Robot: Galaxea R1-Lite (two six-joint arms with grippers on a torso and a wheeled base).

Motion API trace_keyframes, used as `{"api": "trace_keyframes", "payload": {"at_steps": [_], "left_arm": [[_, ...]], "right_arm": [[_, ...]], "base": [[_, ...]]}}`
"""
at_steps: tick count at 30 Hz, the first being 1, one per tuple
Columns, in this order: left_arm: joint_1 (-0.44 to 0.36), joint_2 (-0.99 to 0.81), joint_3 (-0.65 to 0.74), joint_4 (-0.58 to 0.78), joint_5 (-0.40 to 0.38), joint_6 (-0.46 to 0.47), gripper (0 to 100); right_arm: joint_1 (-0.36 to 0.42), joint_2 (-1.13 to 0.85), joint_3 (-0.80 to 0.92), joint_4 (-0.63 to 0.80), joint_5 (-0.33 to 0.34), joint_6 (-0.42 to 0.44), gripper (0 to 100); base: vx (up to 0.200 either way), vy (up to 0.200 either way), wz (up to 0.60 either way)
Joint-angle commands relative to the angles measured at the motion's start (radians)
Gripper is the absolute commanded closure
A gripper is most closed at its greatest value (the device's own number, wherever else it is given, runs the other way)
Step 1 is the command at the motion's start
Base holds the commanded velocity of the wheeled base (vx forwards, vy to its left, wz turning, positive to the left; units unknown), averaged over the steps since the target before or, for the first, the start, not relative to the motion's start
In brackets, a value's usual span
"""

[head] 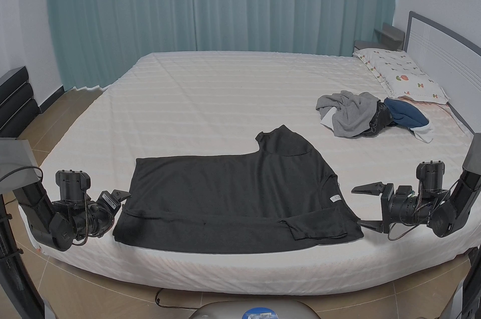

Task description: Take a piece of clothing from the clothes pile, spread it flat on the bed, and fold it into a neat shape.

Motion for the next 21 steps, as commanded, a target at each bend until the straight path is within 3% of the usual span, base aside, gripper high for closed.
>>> {"api": "trace_keyframes", "payload": {"at_steps": [1,8,21], "left_arm": [[-0.013,-0.006,0.008,0.001,0.000,0.018,0],[-0.013,-0.017,0.019,-0.003,-0.001,0.027,0],[-0.008,-0.018,0.020,-0.003,-0.012,0.023,0]], "right_arm": [[0.000,0.005,0.006,-0.002,0.000,-0.009,0],[0.006,0.006,0.009,-0.020,0.000,0.001,0],[0.006,0.011,0.009,-0.022,0.000,-0.004,0]], "base": [[0.000,0.000,0.00],[0.000,0.000,0.00],[0.000,0.200,0.00]]}}
